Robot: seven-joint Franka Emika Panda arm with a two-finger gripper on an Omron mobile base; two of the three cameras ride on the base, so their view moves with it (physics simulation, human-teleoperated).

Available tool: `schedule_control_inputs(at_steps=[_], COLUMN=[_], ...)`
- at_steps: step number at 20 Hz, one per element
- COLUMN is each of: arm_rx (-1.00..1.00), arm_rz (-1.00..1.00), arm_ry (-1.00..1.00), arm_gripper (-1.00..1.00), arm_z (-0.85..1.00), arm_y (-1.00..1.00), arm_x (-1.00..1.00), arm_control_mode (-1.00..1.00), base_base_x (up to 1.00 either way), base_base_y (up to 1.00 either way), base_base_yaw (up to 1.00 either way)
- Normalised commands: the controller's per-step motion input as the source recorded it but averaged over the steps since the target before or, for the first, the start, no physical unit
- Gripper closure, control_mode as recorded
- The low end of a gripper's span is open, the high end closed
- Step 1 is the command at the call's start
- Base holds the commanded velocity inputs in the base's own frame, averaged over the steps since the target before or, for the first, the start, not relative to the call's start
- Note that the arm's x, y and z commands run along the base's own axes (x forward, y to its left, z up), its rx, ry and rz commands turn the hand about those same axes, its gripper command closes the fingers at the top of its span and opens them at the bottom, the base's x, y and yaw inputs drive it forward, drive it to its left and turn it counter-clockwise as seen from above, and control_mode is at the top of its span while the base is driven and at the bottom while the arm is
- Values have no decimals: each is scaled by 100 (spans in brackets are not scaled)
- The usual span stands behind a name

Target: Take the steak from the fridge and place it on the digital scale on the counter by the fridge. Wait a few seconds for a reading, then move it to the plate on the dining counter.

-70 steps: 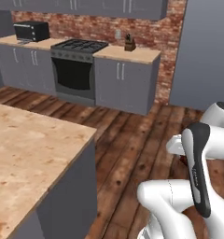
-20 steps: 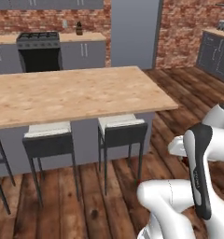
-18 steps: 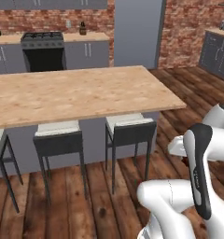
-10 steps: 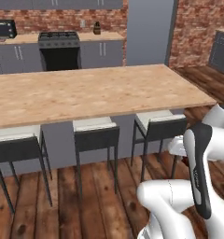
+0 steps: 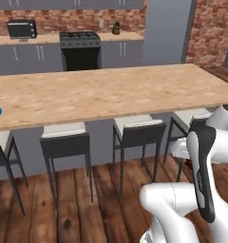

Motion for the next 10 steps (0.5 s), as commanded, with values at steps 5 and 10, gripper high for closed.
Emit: schedule_control_inputs(at_steps=[5,10], arm_rx=[0,0], arm_rz=[0,0], arm_ry=[0,0], arm_gripper=[100,100], arm_z=[0,0], arm_y=[0,0], arm_x=[0,0], arm_control_mode=[100,100], base_base_x=[30,61], base_base_y=[100,100], base_base_yaw=[0,0])
